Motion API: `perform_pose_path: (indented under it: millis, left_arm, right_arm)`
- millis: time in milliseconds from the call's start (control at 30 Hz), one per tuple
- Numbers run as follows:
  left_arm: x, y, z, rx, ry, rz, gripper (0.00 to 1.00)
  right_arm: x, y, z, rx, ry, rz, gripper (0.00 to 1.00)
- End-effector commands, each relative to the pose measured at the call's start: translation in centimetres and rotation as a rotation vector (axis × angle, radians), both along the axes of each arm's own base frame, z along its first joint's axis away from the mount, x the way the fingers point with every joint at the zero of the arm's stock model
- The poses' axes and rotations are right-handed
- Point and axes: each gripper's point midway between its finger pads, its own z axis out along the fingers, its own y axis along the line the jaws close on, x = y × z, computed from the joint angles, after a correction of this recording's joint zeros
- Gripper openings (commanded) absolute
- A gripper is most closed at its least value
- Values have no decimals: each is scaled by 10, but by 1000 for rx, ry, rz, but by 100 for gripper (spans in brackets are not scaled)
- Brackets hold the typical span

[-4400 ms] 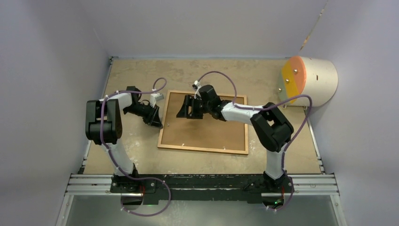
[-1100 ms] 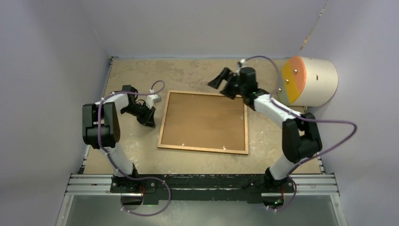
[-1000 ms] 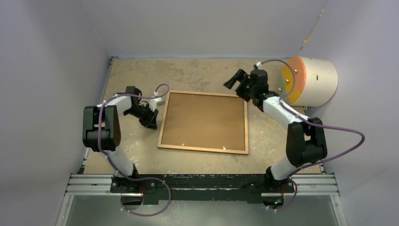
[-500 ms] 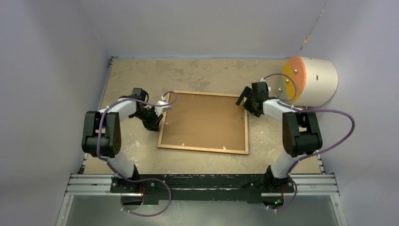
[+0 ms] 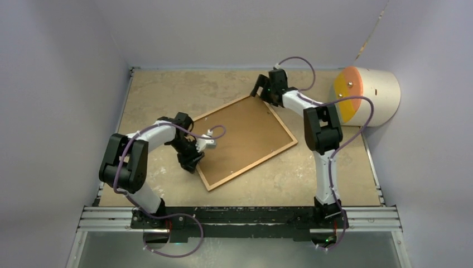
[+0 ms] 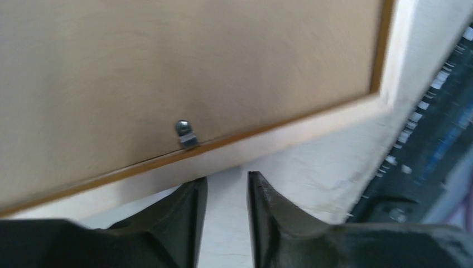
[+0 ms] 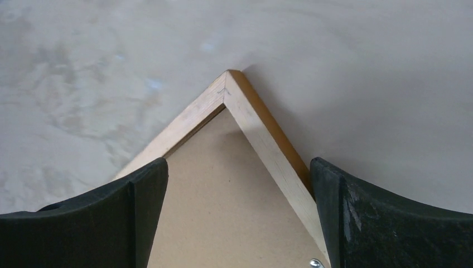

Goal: Put the photo into the frame
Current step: Adjust the photo frame at the center of the board.

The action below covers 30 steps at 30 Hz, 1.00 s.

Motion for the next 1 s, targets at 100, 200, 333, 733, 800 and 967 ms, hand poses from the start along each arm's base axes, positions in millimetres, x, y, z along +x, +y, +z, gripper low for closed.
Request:
perform_pose_path:
  millis: [100,200,333,733,800,967]
  left_arm:
    - [-31,-51,28,-102,-13,-215,71]
    - [-15,-46,54,-75,-99,-269,78]
    - [11,-32,78,-41,-144,-255,81]
    - [203,117,68,119,-307,400,63]
    - [206,128,52,158,-314,442,61]
    - [190,121,19,141,-255,447,58]
  right_arm:
    - [4,129,49,205,-17,314,99]
    - [32,110,75,105,-94,251,99]
    - [44,60,111,-15,-135,101,99]
    - [-121,-5,89,108,1,17,99]
    - [-151,-7,78,142,31,40,99]
    - [-200,-11,57,202,100,46,99]
